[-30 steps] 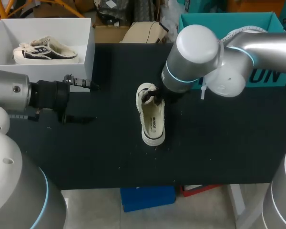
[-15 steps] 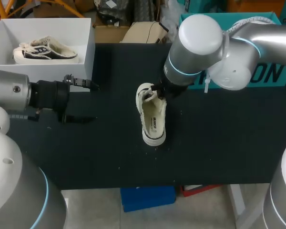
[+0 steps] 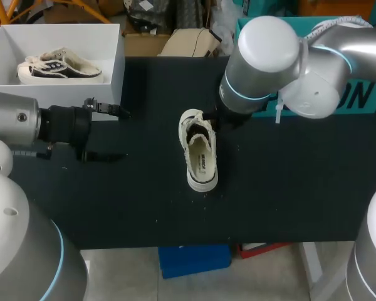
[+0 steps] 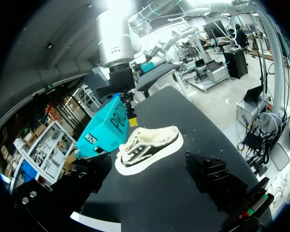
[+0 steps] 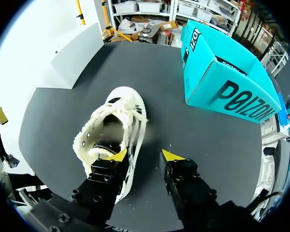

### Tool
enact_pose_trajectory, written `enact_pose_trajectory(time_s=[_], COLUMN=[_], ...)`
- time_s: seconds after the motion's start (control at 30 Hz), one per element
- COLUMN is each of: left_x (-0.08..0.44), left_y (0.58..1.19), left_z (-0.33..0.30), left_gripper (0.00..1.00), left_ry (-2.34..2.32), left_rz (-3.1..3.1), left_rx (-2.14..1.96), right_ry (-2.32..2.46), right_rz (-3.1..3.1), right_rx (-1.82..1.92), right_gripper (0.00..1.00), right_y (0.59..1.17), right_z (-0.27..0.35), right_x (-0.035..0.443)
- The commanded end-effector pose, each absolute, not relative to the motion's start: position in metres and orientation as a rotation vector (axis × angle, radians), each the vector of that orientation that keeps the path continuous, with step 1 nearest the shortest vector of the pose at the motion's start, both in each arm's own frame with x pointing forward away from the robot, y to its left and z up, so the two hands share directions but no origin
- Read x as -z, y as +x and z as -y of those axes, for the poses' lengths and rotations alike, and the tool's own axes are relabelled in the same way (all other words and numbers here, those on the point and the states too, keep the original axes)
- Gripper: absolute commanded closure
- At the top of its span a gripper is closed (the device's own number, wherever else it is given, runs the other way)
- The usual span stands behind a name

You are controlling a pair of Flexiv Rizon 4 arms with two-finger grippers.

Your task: Take the shoe out of the shoebox, open the shoe tongue, remove and reinsert the insole, then place the shoe into the shoebox

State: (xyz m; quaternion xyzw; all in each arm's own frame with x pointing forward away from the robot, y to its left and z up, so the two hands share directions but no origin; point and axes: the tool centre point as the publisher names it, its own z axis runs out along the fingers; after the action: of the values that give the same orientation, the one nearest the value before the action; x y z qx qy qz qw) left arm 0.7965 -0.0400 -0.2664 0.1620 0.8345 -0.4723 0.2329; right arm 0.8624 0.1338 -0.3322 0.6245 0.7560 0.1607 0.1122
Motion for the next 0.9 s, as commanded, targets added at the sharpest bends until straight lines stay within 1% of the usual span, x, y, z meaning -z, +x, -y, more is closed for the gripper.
enact_pose_trajectory(time_s=[0.03, 0.6, 0.7, 0.8, 0.9], left_x=[0.267, 0.267, 0.267, 0.267, 0.267], left_y=[0.796, 0.796, 0.796, 0.796, 0.796], left_z=[0.041, 0.041, 0.041, 0.041, 0.041], left_gripper=[0.00, 0.00, 0.00, 0.00, 0.00], left_ry=[0.443, 0.443, 0.443, 0.443, 0.443], left_rz=[-2.292, -2.292, -2.292, -2.292, -2.292], left_rx=[1.292, 1.292, 1.292, 1.292, 1.292], right_ry=[1.832, 1.845, 1.856, 1.865, 1.862], right_rz=[-2.220, -2.261, -2.268, -2.272, -2.288], right_rx=[-0.468, -0.436, -0.426, -0.416, -0.399], right_gripper=[0.60, 0.61, 0.69, 0.65, 0.67], right_y=[0.861, 0.859, 0.858, 0.858, 0.861], right_z=[-0.138, -0.154, -0.156, -0.156, -0.156], right_x=[0.333, 0.347, 0.352, 0.359, 0.366])
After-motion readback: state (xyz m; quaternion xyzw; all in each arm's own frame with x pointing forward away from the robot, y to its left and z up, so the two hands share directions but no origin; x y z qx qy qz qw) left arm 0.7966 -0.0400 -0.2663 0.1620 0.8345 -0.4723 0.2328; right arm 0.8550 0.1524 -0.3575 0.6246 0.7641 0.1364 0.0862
